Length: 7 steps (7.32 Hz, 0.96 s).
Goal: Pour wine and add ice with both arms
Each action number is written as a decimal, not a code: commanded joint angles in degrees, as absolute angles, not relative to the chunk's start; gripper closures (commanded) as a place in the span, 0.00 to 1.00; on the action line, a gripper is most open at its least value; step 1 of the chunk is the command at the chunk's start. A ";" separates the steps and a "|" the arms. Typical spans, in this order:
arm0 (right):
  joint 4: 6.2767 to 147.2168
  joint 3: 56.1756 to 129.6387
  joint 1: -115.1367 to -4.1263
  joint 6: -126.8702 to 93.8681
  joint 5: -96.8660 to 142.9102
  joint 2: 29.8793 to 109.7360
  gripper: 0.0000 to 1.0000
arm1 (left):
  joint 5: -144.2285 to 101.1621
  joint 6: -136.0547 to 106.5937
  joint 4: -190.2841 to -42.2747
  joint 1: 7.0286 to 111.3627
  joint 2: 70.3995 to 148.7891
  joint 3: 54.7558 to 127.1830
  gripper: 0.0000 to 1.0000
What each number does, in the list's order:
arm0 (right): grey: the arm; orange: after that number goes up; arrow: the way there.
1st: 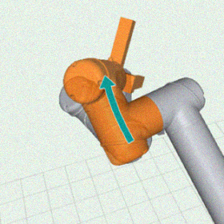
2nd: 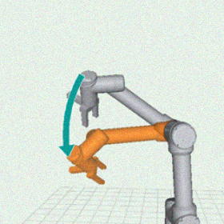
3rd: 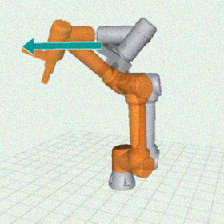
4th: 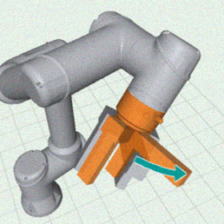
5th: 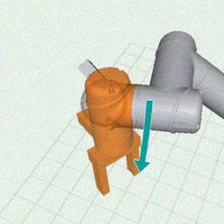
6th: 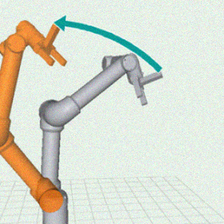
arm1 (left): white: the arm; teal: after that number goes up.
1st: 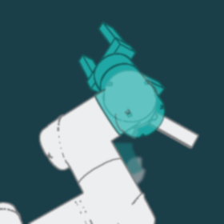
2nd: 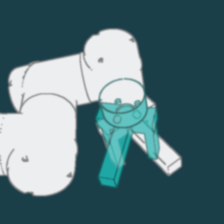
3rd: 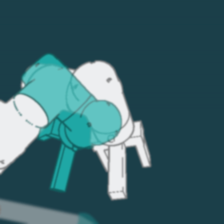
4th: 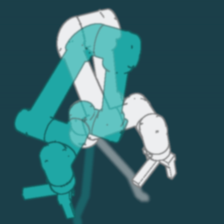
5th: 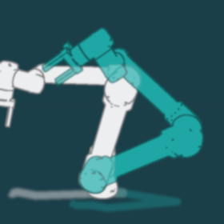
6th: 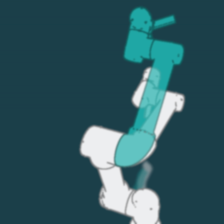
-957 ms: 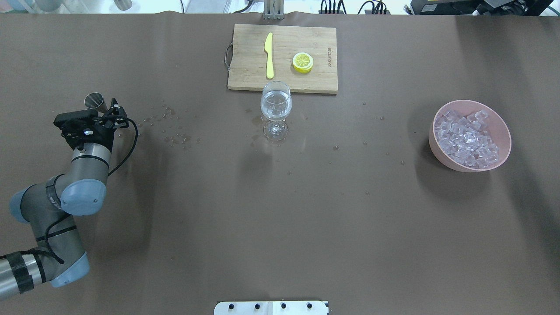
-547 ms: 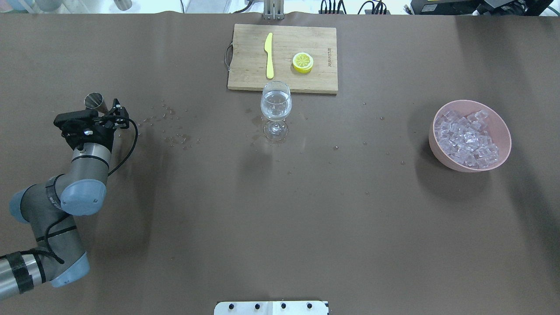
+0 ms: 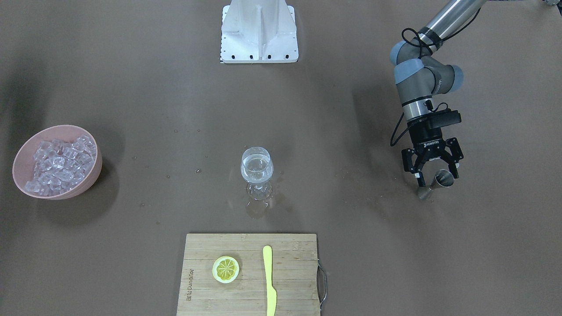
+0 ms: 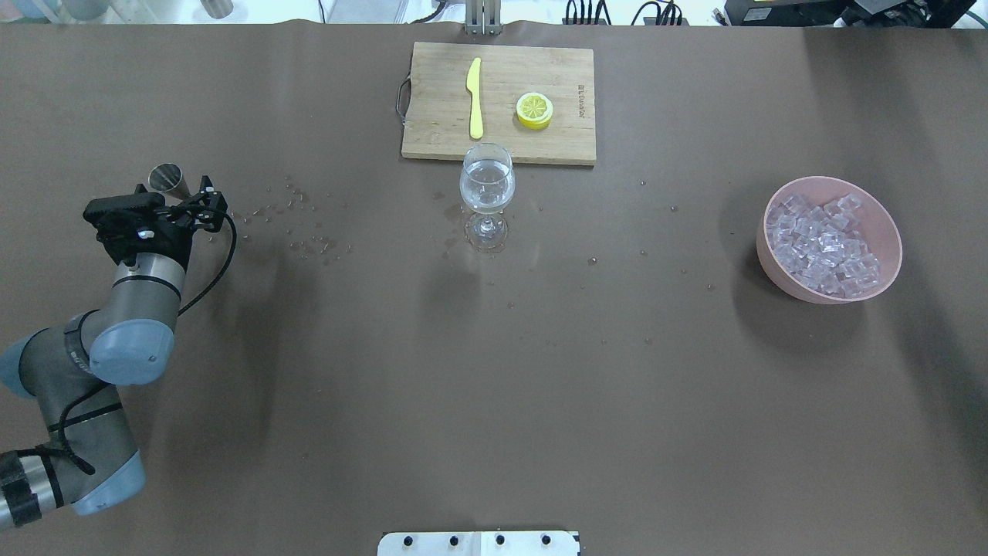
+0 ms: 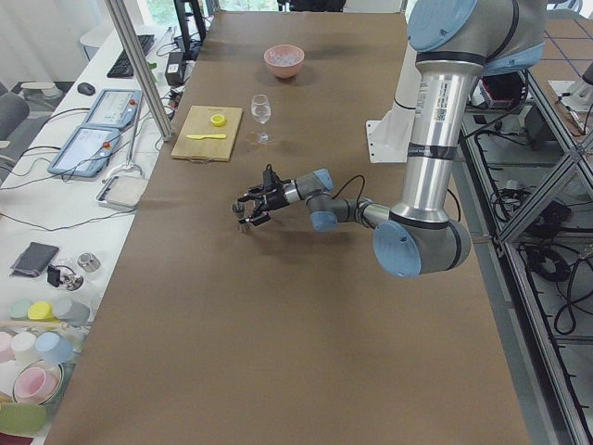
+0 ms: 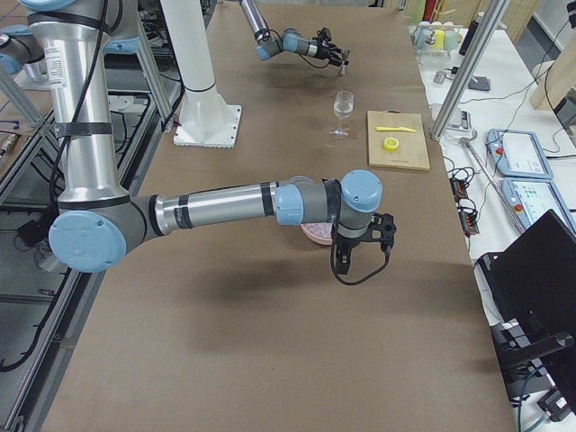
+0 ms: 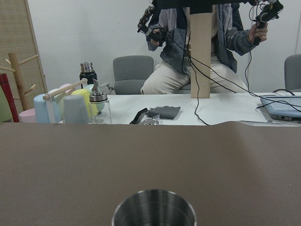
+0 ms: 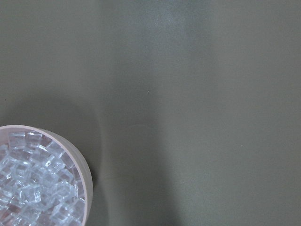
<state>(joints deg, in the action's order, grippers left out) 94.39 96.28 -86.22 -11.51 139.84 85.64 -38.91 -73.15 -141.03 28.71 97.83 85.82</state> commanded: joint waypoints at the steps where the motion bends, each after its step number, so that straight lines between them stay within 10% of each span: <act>1: 94.39 96.24 -86.22 -11.51 139.83 85.69 0.00 | -38.94 -73.30 -141.15 27.17 92.05 90.85 0.02; 7: 94.39 95.98 -86.22 -11.43 139.40 86.04 0.00 | -43.91 -75.59 -140.71 23.29 86.09 103.74 0.02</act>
